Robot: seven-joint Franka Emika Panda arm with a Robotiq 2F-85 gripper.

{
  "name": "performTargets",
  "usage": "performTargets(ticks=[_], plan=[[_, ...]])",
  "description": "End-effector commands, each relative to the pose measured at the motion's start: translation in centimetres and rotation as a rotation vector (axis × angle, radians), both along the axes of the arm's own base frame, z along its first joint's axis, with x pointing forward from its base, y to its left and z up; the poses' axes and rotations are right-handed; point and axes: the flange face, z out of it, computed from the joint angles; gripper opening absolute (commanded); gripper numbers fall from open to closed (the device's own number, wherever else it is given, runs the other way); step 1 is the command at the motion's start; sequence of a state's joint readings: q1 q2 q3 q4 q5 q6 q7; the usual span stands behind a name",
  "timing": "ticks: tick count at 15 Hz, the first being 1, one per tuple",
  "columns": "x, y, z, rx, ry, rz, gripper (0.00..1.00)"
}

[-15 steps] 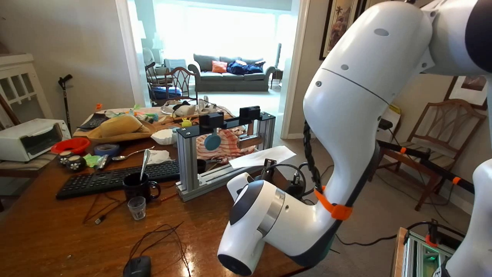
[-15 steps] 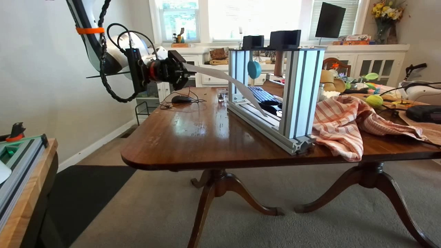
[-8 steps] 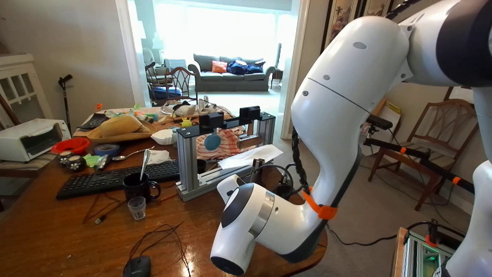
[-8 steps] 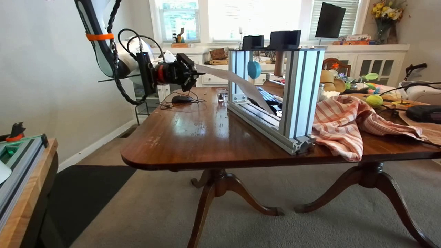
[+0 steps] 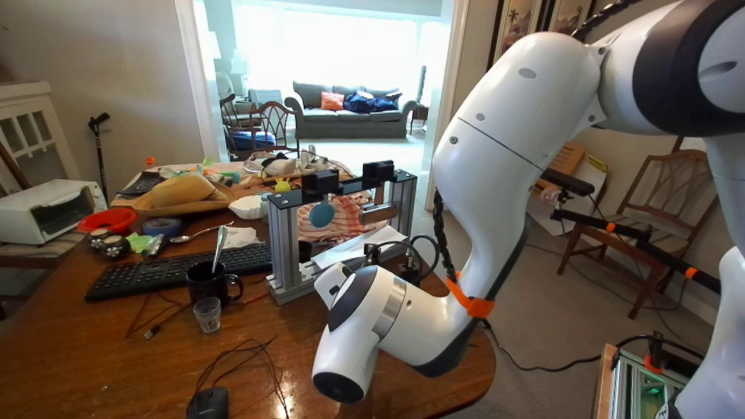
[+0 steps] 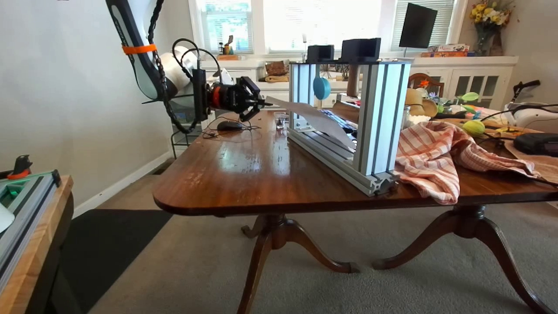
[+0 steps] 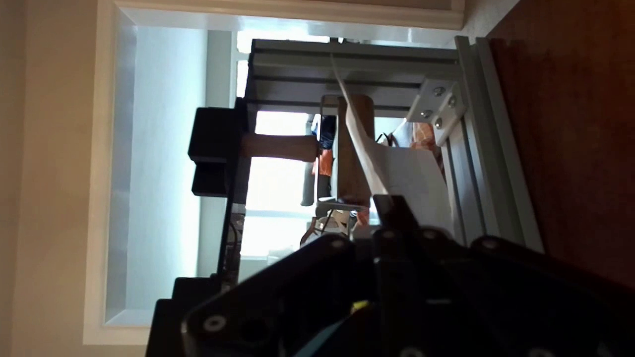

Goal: Put the white paper on the bottom of the grey object.

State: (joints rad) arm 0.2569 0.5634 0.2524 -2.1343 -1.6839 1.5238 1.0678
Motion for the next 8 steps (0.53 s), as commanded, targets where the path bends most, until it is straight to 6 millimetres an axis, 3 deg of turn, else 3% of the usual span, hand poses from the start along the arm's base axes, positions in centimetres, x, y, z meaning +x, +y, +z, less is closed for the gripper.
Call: performTargets(ticks=[1, 5, 8], plan=[[0.2, 0.0, -0.3, 0.011, 0.028, 0.006, 0.01], [0.7, -0.3, -0.6, 0.023, 0.066, 0.011, 0.01], [-1.0, -0.9, -2.6, 0.008, 0.112, -0.014, 0.00]])
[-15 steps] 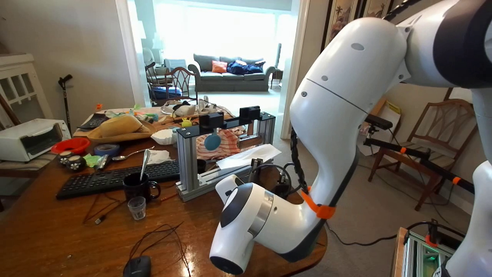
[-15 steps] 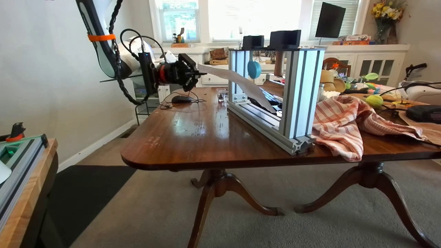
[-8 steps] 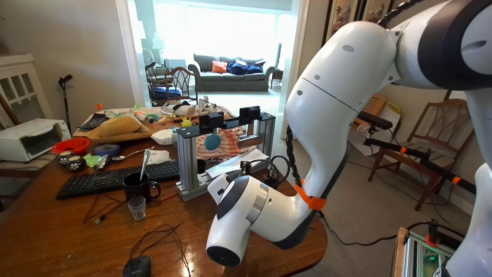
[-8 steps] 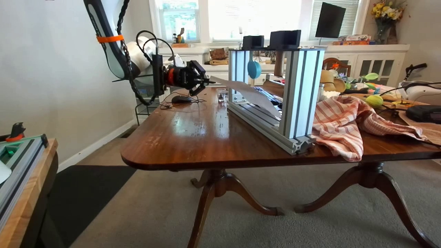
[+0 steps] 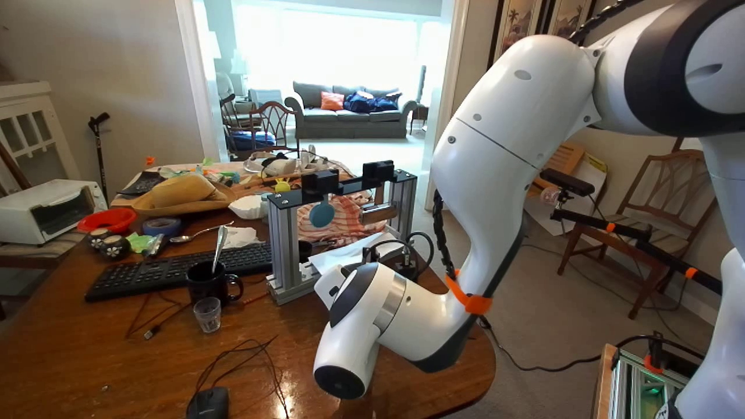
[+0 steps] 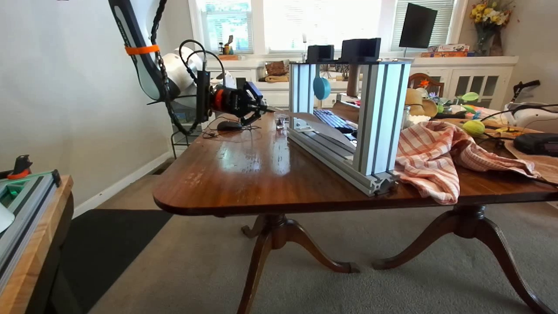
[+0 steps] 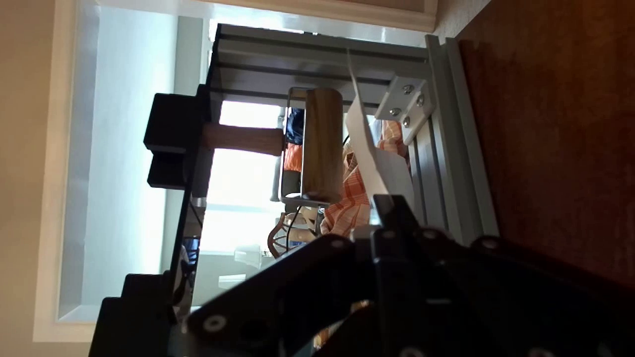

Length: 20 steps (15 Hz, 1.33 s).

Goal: Put the white paper on the bottom of the grey object.

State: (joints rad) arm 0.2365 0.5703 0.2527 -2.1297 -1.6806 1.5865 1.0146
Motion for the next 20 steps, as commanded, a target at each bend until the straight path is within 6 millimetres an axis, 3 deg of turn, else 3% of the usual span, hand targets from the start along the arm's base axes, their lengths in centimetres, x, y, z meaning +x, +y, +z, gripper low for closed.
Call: performTargets(ticks=[1, 8, 13, 16, 20], plan=[[-1.4, -0.8, -2.2, -0.007, 0.039, -0.028, 0.00], [-0.8, -2.6, -5.1, -0.052, 0.165, -0.023, 0.00], [-0.7, -2.1, -7.5, -0.083, 0.316, 0.032, 0.00], [0.0, -2.0, -7.9, -0.096, 0.332, 0.015, 0.00], [1.7, -3.3, -7.5, -0.089, 0.320, -0.035, 0.00]])
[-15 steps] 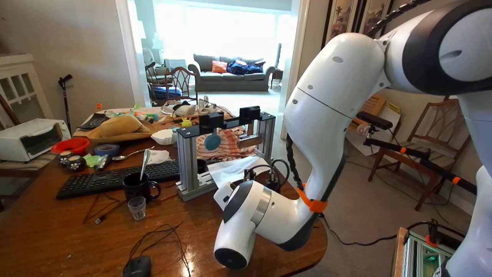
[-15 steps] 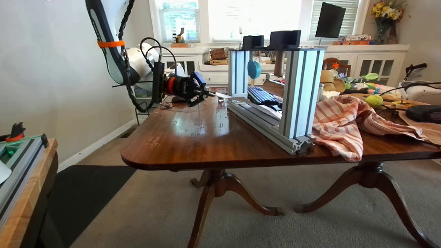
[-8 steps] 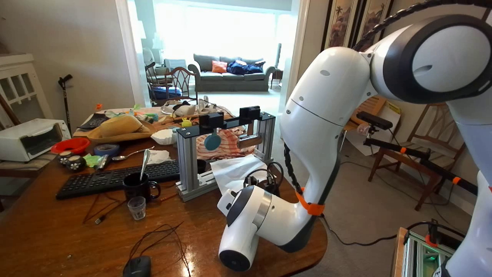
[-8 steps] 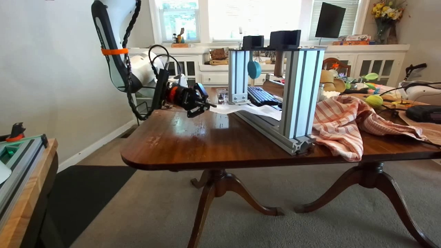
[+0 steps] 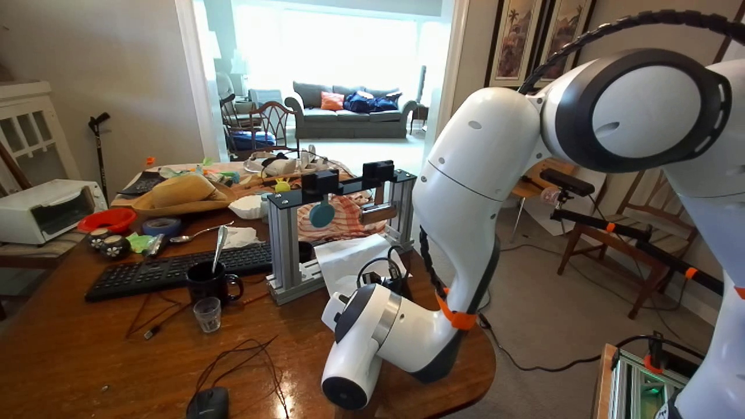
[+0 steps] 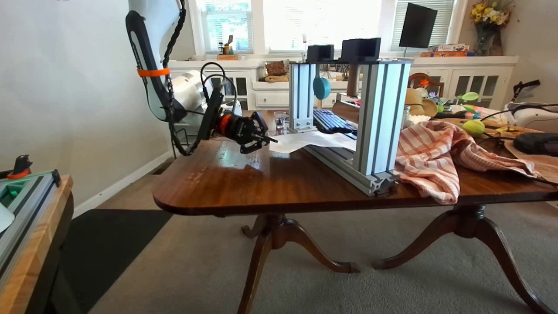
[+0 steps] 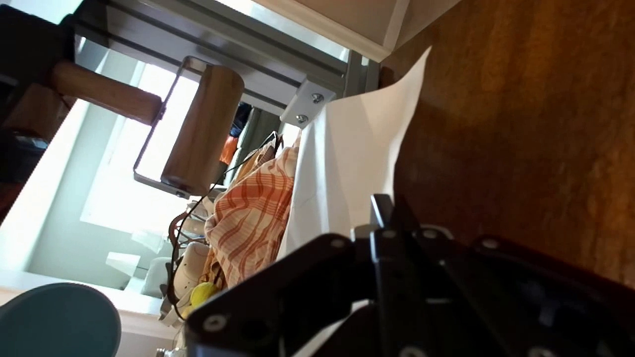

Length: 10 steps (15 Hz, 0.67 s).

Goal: Put the white paper on the bottom of the grey object.

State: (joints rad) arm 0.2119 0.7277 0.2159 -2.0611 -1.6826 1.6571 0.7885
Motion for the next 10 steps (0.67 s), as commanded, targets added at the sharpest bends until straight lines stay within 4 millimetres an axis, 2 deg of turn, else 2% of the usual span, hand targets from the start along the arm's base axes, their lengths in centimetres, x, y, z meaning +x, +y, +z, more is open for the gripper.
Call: performTargets(ticks=[1, 5, 10], plan=[[1.9, -1.6, -0.2, -0.008, 0.013, -0.046, 0.00], [3.5, -3.8, 0.1, -0.015, 0.015, -0.085, 0.00], [5.1, -4.8, 0.0, -0.012, -0.010, -0.105, 0.00]])
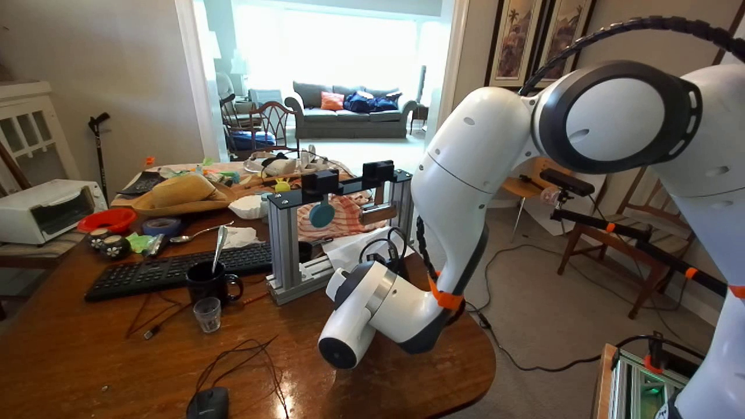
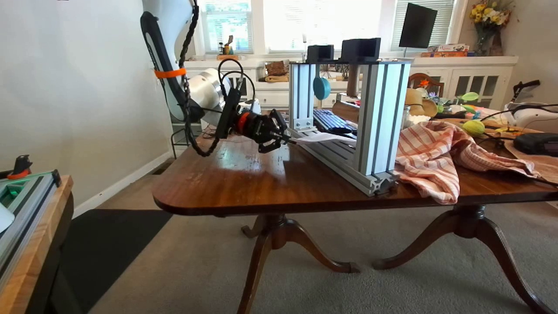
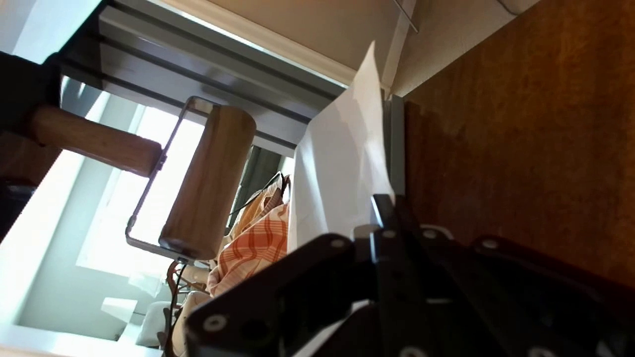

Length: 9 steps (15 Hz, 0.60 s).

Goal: Put the white paper on the bottom of the grey object.

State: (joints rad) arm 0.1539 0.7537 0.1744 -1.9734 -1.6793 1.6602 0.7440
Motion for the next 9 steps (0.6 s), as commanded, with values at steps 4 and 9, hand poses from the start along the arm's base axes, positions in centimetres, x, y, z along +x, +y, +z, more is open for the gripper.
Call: performTargets(ticks=[4, 9], plan=[[2.3, -0.5, -1.0, 0.031, -0.022, -0.013, 0.00], [3.2, -0.8, -1.3, 0.048, -0.024, -0.030, 0.00]])
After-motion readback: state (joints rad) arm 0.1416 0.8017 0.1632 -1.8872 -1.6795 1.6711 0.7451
